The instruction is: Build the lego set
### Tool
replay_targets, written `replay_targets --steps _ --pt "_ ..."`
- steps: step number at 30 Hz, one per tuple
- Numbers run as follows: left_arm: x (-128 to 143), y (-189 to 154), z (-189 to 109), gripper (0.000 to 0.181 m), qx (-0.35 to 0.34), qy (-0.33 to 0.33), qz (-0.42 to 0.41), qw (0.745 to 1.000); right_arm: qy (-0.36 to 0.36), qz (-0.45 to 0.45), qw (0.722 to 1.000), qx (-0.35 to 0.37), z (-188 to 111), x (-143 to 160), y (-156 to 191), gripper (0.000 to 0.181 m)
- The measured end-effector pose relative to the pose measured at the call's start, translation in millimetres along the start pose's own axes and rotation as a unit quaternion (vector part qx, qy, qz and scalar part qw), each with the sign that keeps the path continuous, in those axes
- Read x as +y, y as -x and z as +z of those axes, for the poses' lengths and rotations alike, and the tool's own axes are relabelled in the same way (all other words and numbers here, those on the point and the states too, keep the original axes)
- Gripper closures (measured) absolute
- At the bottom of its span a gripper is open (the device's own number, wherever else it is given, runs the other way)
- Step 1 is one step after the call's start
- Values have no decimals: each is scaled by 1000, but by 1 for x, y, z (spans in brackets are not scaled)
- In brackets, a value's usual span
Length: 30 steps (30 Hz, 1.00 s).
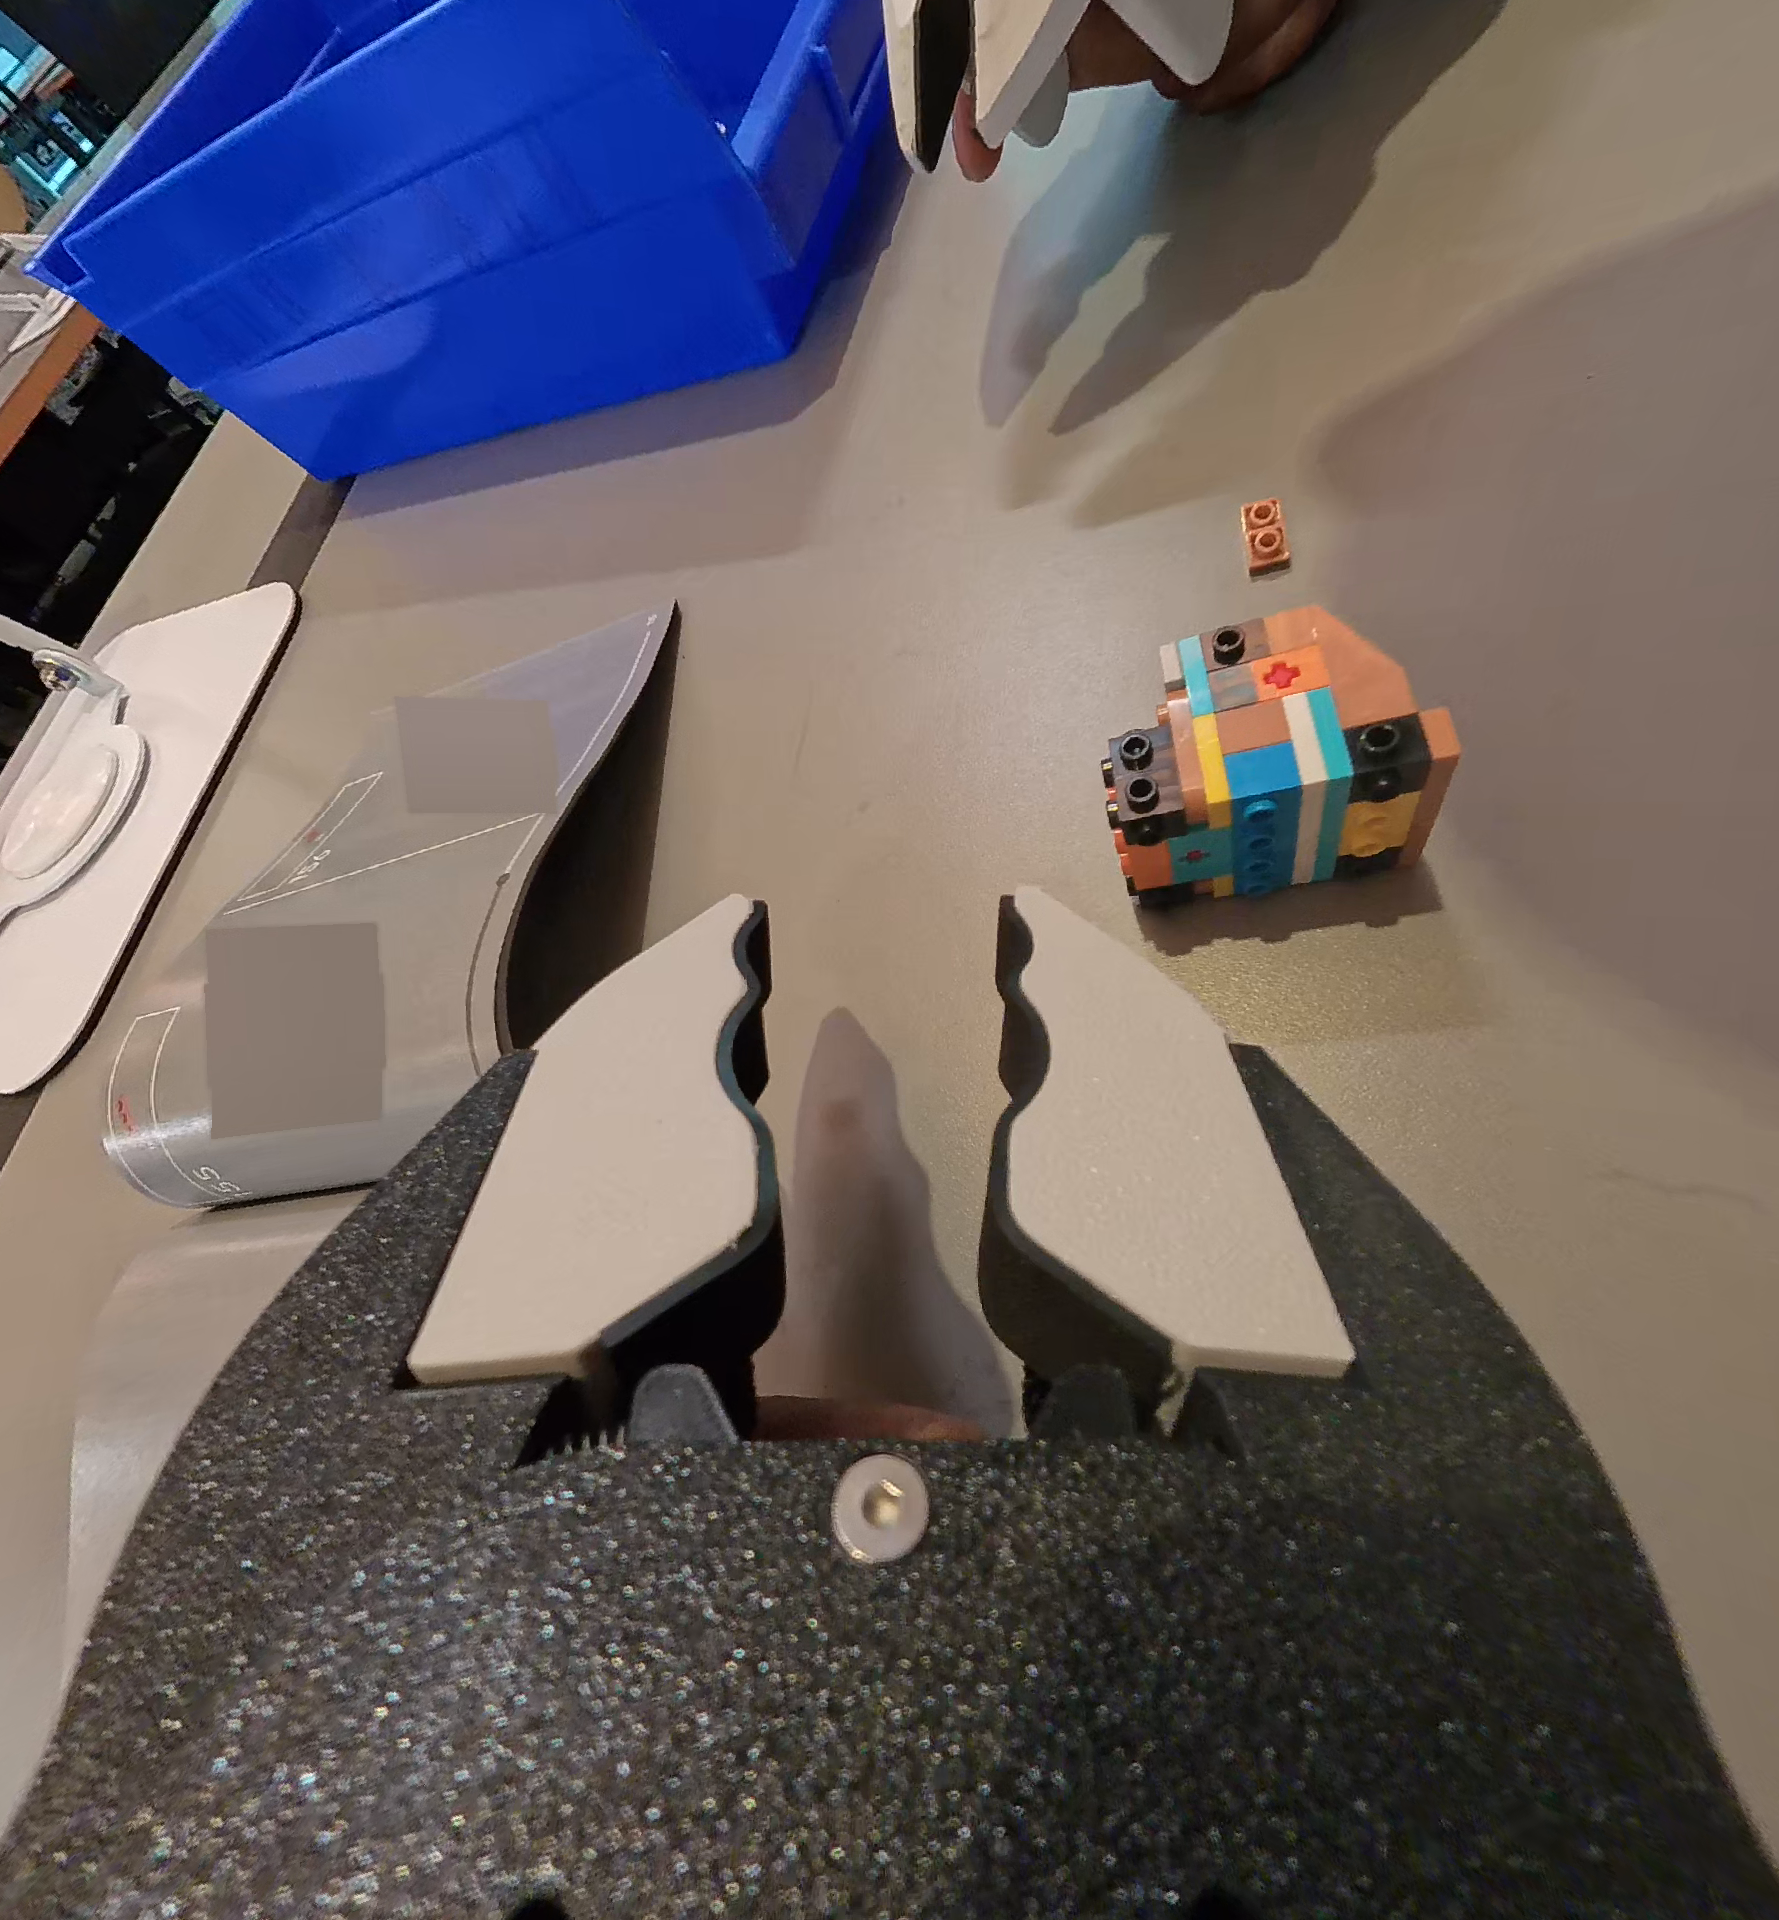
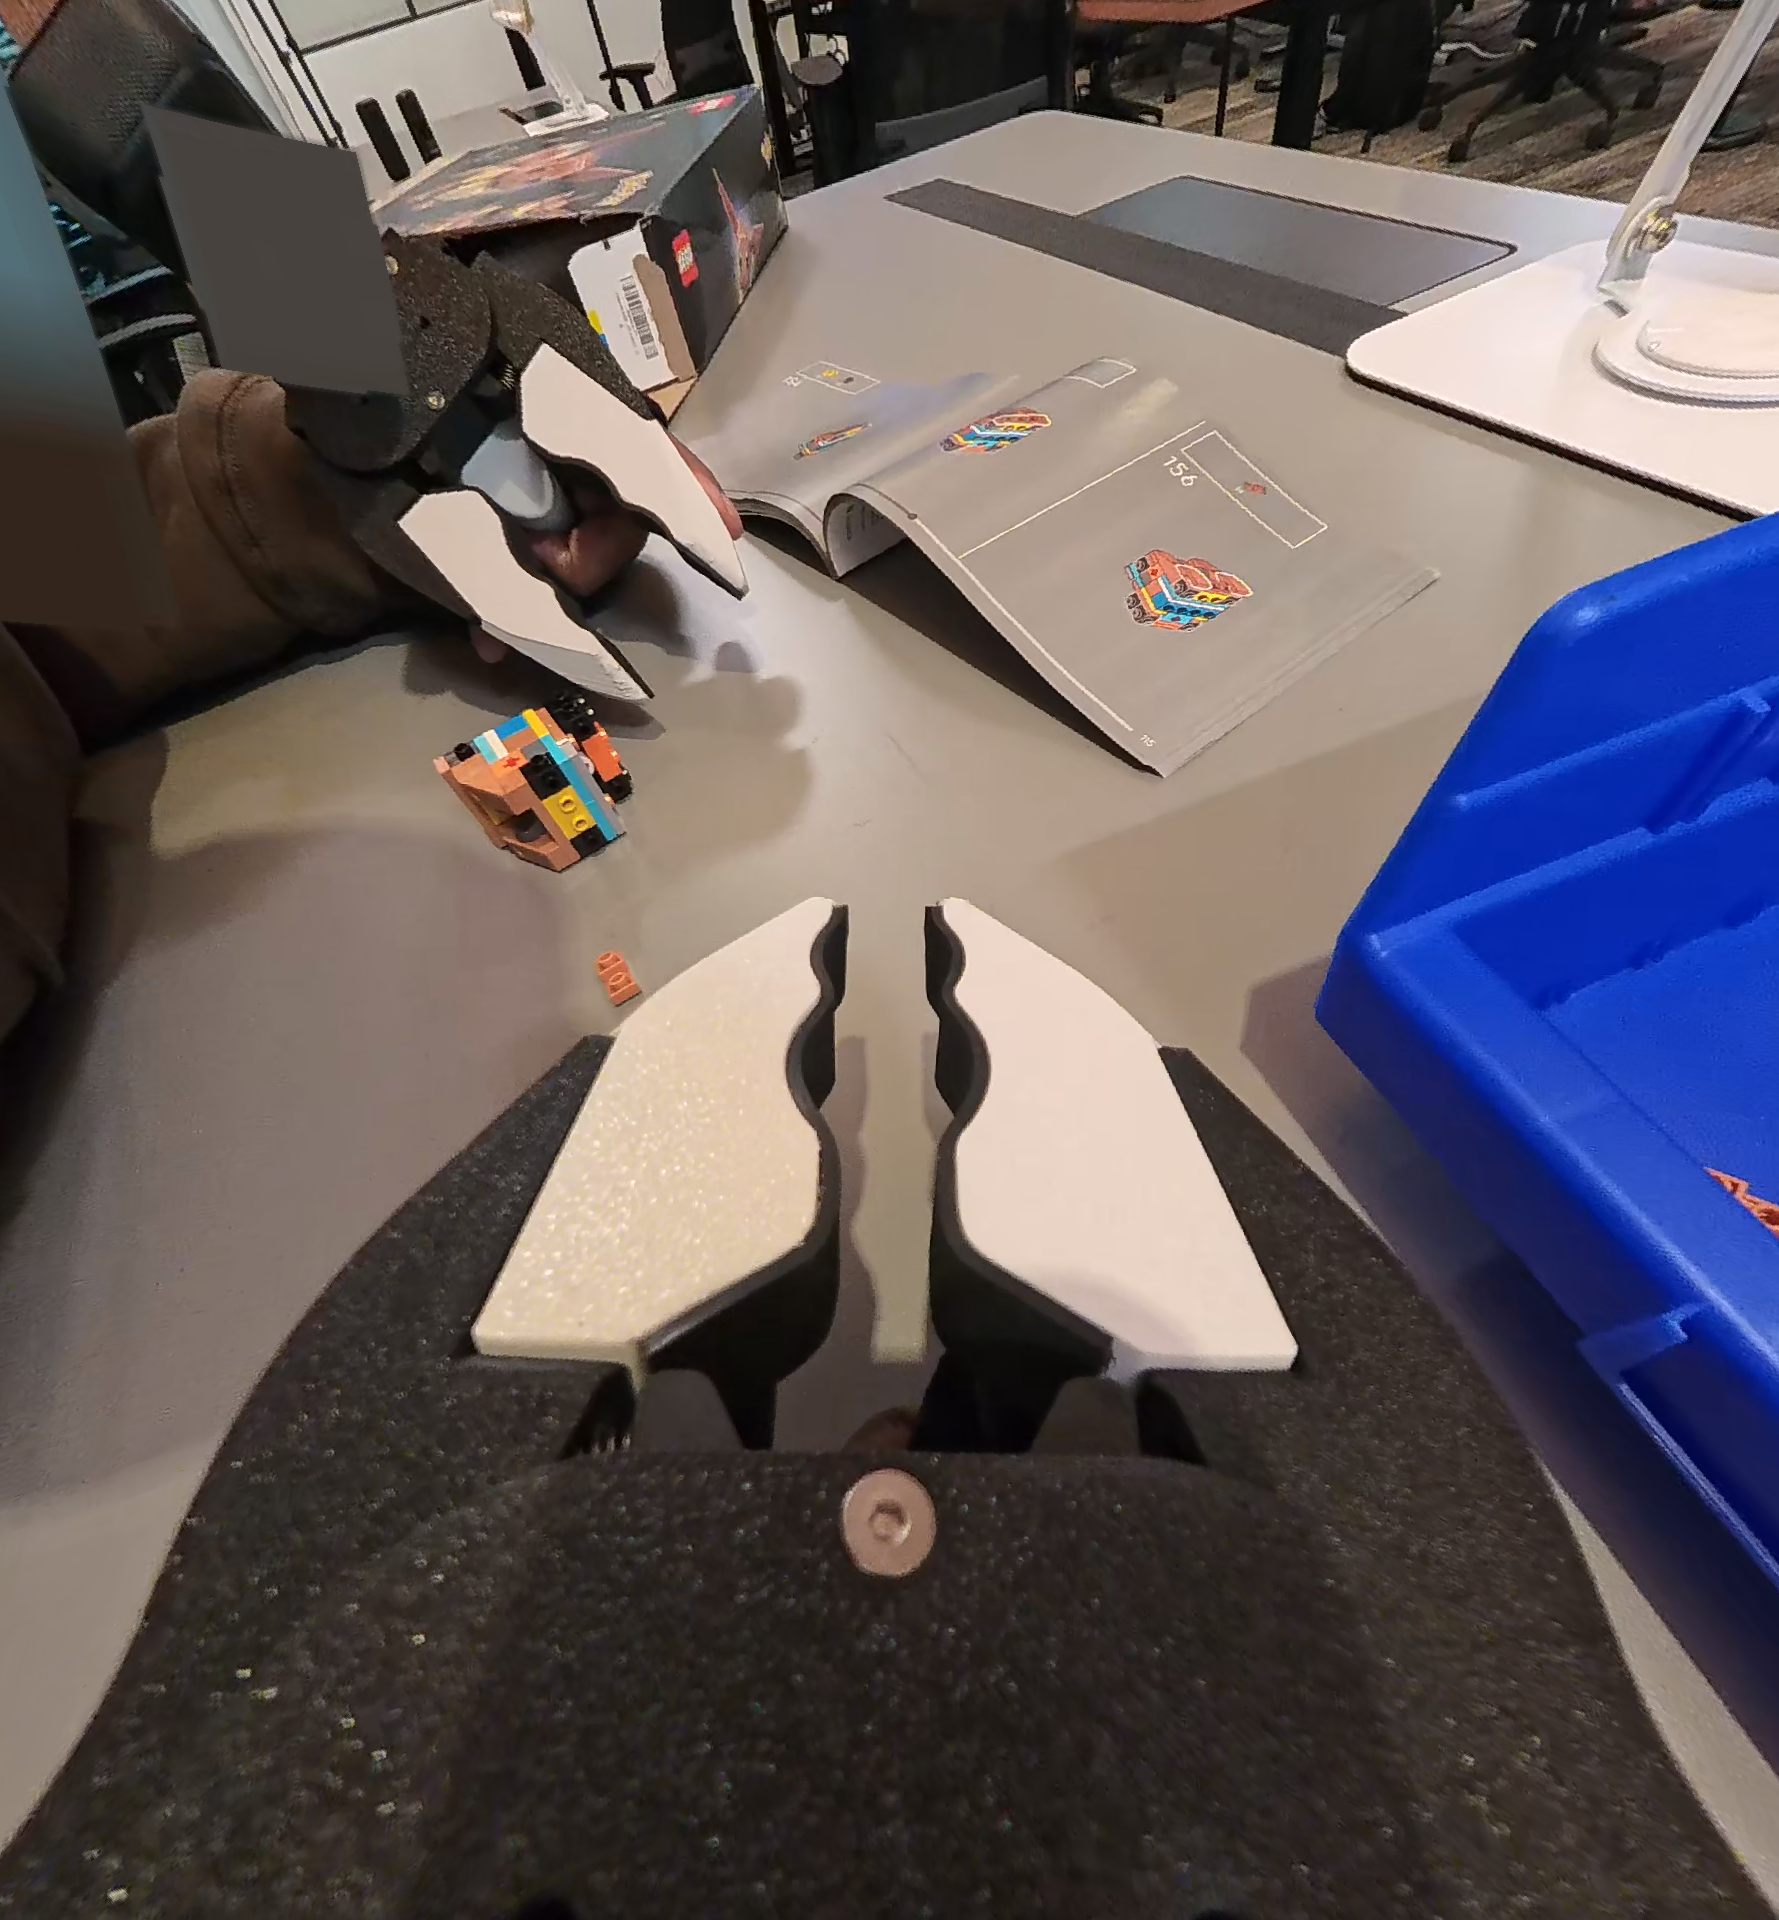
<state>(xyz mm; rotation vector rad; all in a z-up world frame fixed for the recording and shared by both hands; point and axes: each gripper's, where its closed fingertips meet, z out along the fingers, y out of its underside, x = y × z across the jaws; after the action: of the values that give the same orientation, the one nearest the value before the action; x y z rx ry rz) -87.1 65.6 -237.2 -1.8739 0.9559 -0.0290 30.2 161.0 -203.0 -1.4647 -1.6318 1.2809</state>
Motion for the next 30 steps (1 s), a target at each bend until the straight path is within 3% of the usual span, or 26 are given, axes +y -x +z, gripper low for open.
replay_targets --steps 11,13,16,19,23,26,30 --pt "0 0 0 140 -1 -1 3 1000 0 -15 1000 15 -1 0 -1 166" --pt "0 0 0 140 -2 -2 4 1000 8 -77 993 84 -8 -1 -18 166" --pt "0 0 0 141 -1 -1 4 1000 32 -173 957 230 -35 -12 -57 166" --pt "0 0 0 141 -1 -1 3 1000 73 -156 943 285 -54 -8 -81 164" --pt "0 0 0 141 0 -1 2 1000 141 -212 903 346 -81 -18 -102 159" --pt "0 0 -1 141 -2 -2 5 1000 212 -269 881 326 -93 -35 -107 164" --pt "-1 -1 -1 142 -5 -5 12 1000 344 -325 857 202 -92 -41 -124 164"
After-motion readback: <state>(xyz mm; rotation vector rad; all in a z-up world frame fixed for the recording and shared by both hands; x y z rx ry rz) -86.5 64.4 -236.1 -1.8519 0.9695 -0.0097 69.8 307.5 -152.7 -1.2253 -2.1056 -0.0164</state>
